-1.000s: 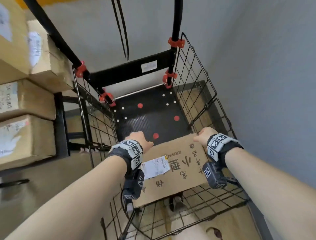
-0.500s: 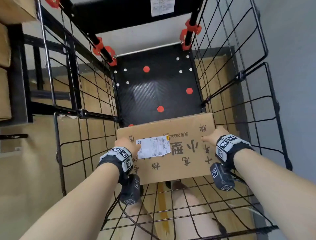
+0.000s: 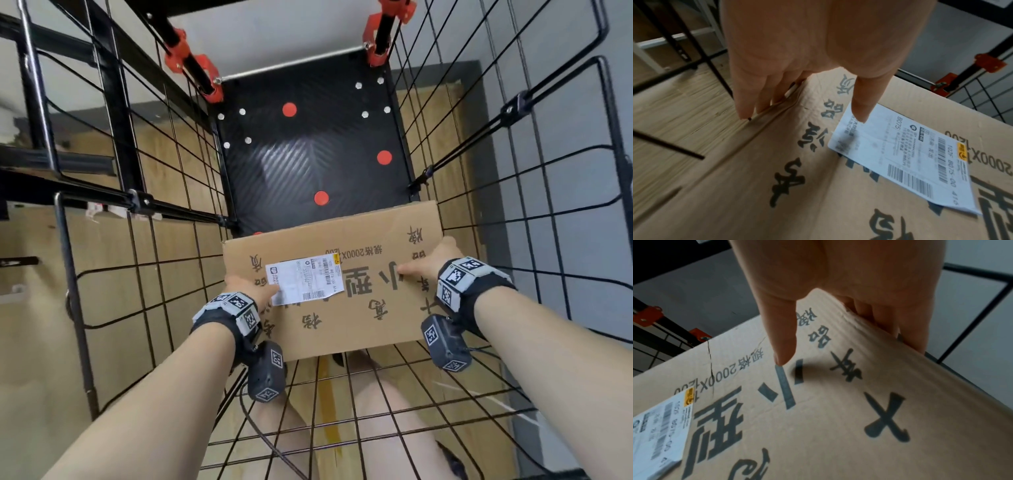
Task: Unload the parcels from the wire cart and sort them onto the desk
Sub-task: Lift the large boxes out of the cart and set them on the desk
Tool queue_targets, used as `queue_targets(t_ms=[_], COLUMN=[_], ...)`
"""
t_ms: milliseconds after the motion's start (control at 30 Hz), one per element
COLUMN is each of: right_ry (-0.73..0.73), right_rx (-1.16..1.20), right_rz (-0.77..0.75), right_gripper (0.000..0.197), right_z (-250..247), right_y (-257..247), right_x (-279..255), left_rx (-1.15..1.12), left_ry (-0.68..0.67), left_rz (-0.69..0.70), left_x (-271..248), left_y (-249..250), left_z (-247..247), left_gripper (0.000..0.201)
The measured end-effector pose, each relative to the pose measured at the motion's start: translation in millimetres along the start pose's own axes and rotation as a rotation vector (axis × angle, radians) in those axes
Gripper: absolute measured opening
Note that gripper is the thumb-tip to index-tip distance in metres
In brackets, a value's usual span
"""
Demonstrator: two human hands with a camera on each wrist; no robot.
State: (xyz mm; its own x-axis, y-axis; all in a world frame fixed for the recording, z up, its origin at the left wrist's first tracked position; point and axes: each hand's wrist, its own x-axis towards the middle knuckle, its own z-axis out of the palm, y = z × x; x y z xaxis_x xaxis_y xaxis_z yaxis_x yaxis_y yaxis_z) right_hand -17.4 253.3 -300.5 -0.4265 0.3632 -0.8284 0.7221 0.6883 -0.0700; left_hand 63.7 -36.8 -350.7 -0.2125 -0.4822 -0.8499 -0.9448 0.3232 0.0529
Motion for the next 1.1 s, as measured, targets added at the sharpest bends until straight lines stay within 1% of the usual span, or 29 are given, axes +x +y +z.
queue_targets(t_ms=[100,167,200,300,367,467,500,533,600,700,800,967,1100], right_ry=[0.013,0.032,0.039,0.061,0.091,0.139,0.157,0.174,0.206,0.240,0.271,0.338,0.418], right_rx=[0.042,0.061,0.074,0.148,0.193,0.262,0.279,0.290,0.316,0.373,0.428,0.524,0.570], right_rz=[-0.006,-0.011,-0.011,-0.010,-0.011,-0.008,-0.010,-0.017,-0.036,-0.047,-0.056,-0.126,-0.238], right_gripper=[0.086,0.090,0.091,0.095,0.098,0.101,0.103,0.105,0.109,0.113,0.119,0.114,0.111], right_z=[-1.6,-6.4,-9.7,-20.6,-28.9,-43.8,-48.9,-53.8,-63.3,-77.6,-92.6,-112.4,-136.6], right_y=[-3.4,-6.5,-8.1,-12.6,-14.6,-16.6,-17.4,-18.3,-22.1,-27.8,-29.7,-30.7,-42.5], right_x=[-4.7,-11.5,-16.3,-32.8,-46.7,-71.8,-80.5,-89.6,-109.2,-139.8,-172.2,-228.9,-273.2], left_rx=[-0.059,-0.083,-0.101,-0.188,-0.231,-0.255,-0.254,-0.244,-0.205,-0.149,-0.128,-0.143,-0.229], left_ry=[0.000,0.000,-0.005,0.010,0.000,-0.002,-0.001,0.003,0.035,0.094,0.106,0.140,0.170], left_rz=[0.013,0.051,0.065,0.118,0.160,0.233,0.263,0.287,0.342,0.413,0.491,0.610,0.697], left_x=[-1.8,-2.7,-6.3,-24.5,-39.0,-56.1,-64.5,-76.5,-105.1,-129.4,-153.9,-195.2,-229.7], left_y=[2.0,3.6,4.7,14.6,22.5,32.0,35.9,39.9,46.0,51.2,55.4,55.4,51.5], left_z=[-5.7,-12.9,-18.3,-37.6,-50.0,-67.8,-75.4,-84.1,-102.9,-126.1,-149.0,-190.1,-218.6], left_gripper=[0.086,0.097,0.098,0.091,0.091,0.114,0.118,0.118,0.111,0.105,0.105,0.106,0.105])
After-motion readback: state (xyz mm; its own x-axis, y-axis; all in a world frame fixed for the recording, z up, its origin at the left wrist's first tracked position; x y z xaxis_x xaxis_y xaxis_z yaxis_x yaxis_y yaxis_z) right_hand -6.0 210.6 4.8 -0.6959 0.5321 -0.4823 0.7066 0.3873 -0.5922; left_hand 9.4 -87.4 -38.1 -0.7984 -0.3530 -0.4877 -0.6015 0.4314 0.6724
